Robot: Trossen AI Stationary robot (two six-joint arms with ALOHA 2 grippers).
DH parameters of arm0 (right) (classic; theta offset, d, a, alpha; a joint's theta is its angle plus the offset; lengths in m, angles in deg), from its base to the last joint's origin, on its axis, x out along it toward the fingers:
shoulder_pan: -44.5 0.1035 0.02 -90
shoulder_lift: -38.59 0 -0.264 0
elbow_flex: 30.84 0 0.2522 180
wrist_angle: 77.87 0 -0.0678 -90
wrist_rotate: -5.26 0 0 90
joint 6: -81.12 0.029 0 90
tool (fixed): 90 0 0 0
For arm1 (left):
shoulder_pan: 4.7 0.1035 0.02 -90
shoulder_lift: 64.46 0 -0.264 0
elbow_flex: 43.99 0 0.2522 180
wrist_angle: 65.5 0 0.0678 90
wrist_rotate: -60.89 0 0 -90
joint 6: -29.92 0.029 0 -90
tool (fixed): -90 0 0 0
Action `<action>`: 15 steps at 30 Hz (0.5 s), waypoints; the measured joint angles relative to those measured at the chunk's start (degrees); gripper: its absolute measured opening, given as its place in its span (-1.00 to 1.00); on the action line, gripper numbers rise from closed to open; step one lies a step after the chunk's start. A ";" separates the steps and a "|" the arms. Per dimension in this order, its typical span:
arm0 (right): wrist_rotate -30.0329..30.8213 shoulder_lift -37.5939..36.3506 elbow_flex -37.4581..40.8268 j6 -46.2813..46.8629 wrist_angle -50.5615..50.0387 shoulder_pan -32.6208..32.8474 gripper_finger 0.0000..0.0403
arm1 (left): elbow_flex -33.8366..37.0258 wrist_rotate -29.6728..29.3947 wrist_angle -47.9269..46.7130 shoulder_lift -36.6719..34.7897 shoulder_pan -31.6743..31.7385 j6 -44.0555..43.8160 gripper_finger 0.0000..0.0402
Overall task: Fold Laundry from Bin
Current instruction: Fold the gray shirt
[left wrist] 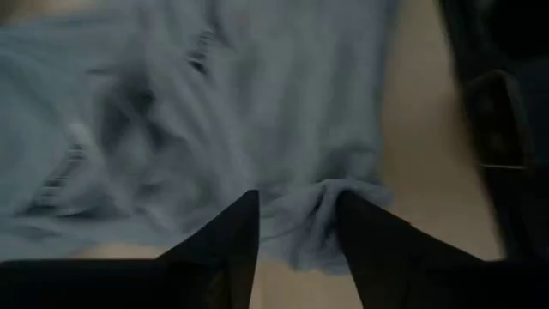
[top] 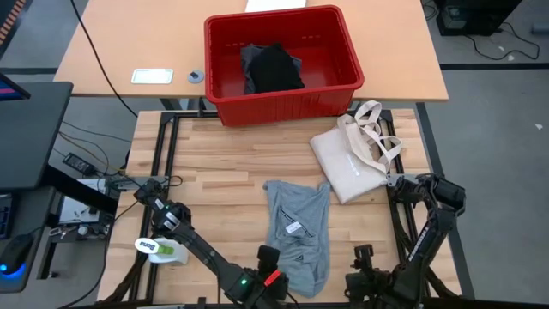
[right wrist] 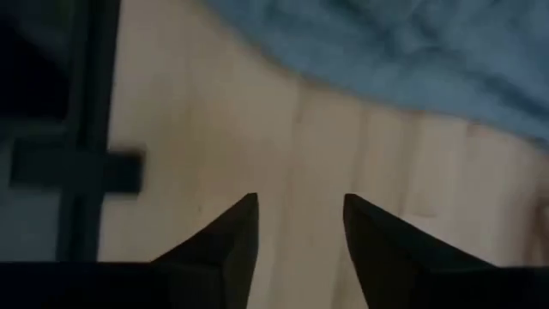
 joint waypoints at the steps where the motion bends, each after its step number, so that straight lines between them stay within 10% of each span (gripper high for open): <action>1: 4.67 0.00 0.06 0.36 0.62 0.33 -0.07 | 0.00 -3.50 0.29 -0.05 -0.37 0.49 -0.16; 6: 24.36 -0.08 2.44 1.37 2.88 0.76 -0.08 | -0.01 -24.78 9.17 -0.09 -3.39 13.81 -0.17; 15: 26.24 -7.92 11.80 -6.98 17.76 -4.99 -0.18 | -0.01 -19.36 10.54 -0.70 -0.53 22.49 -0.32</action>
